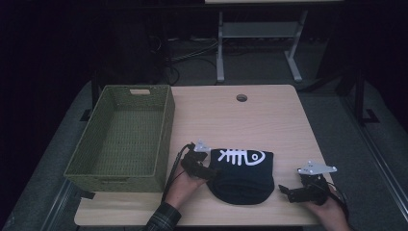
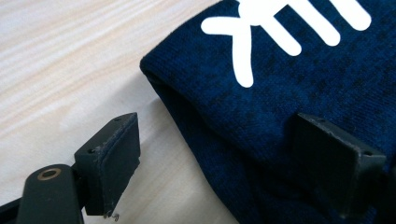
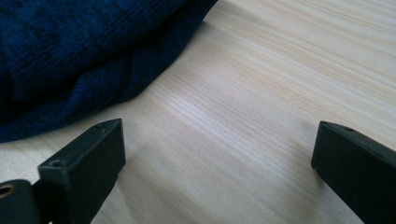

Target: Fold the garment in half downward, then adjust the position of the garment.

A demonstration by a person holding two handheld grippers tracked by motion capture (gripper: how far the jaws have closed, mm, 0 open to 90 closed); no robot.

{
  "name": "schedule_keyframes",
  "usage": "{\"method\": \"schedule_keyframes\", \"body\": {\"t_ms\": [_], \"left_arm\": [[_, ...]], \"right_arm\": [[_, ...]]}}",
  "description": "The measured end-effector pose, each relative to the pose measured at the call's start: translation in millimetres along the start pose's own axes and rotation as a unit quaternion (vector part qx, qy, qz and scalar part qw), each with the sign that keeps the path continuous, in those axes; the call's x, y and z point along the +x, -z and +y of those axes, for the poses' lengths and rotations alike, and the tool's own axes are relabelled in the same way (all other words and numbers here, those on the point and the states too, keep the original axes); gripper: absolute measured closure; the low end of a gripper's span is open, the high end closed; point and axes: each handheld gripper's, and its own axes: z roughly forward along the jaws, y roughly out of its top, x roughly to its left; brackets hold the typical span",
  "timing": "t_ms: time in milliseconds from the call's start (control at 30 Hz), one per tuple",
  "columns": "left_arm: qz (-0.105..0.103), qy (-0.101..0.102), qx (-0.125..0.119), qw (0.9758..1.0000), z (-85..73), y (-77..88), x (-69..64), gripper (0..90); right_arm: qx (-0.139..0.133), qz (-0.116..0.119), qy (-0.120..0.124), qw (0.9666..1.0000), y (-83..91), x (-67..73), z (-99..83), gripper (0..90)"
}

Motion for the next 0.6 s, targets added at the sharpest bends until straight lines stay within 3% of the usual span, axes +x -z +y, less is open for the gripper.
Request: {"method": "schedule_keyframes", "body": {"t_ms": [200, 433, 600], "left_arm": [[-0.002, -0.002, 0.004, 1.0000, -1.1, -1.7, -3.3, 16.9], [-0.018, 0.001, 0.013, 0.9997, 1.0, 0.1, -7.2, 33.0], [-0.047, 0.007, 0.014, 0.9988, 1.1, -0.2, -7.8, 51.3]], "right_arm": [[0.000, 0.000, -0.001, 1.0000, -0.3, 0.2, 0.3, 2.5], [0.000, 0.000, 0.000, 1.0000, -0.3, 0.1, 0.2, 2.5], [0.000, -0.001, -0.001, 1.0000, -0.4, 0.2, 0.3, 2.5]]}}
